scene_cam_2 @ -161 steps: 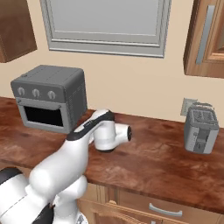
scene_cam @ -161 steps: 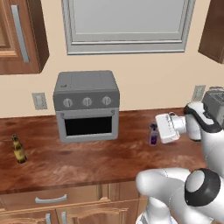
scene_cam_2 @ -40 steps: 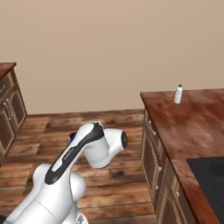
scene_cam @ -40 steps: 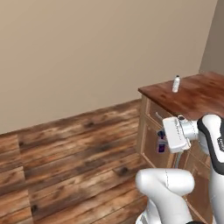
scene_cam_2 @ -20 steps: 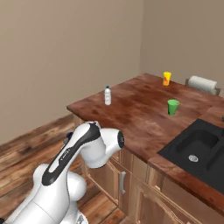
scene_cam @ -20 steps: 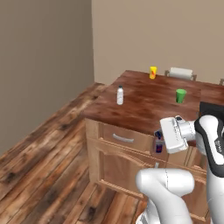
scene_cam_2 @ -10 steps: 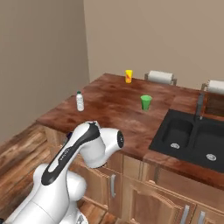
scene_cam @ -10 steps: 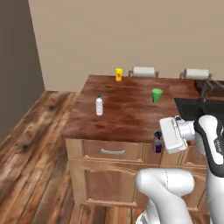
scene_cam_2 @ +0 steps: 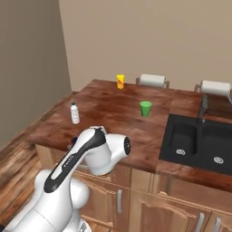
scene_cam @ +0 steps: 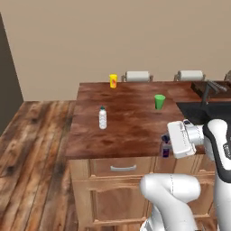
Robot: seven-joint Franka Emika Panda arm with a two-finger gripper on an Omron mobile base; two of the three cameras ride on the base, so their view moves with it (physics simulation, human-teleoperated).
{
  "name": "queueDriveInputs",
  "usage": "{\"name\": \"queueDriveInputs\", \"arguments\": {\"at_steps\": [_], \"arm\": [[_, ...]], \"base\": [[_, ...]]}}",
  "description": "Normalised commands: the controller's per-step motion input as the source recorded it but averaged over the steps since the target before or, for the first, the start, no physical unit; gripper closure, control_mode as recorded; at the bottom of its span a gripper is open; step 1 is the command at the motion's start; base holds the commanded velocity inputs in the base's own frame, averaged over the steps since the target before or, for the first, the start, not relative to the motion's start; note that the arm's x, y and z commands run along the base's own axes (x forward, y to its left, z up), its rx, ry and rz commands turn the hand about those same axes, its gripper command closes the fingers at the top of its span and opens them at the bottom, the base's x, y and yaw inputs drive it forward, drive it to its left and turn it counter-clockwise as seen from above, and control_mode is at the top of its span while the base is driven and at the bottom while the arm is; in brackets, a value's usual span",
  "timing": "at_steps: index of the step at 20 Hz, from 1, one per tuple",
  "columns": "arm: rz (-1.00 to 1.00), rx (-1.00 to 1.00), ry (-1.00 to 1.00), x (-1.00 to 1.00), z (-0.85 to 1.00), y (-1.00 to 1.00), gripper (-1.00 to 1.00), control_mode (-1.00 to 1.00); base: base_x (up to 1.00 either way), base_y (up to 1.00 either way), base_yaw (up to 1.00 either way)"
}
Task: Place the drinks on the dining counter in a tight cluster.
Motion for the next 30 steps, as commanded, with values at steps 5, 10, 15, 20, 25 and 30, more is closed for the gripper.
{"name": "queueDriveInputs", "arguments": {"at_steps": [5,10,15,20,25,30], "arm": [[0.0,0.0,0.0,0.0,0.0,0.0,1.0,1.0],[0.0,0.0,0.0,0.0,0.0,0.0,1.0,1.0],[0.0,0.0,0.0,0.0,0.0,0.0,1.0,1.0],[0.0,0.0,0.0,0.0,0.0,0.0,1.0,1.0],[0.0,0.0,0.0,0.0,0.0,0.0,1.0,1.0],[0.0,0.0,0.0,0.0,0.0,0.0,1.0,1.0]], "base": [[0.58,0.43,-0.09],[0.77,0.12,-0.09],[0.44,0.09,-0.01],[0.02,0.0,0.0],[0.0,0.0,0.0],[0.0,0.0,0.0]]}}
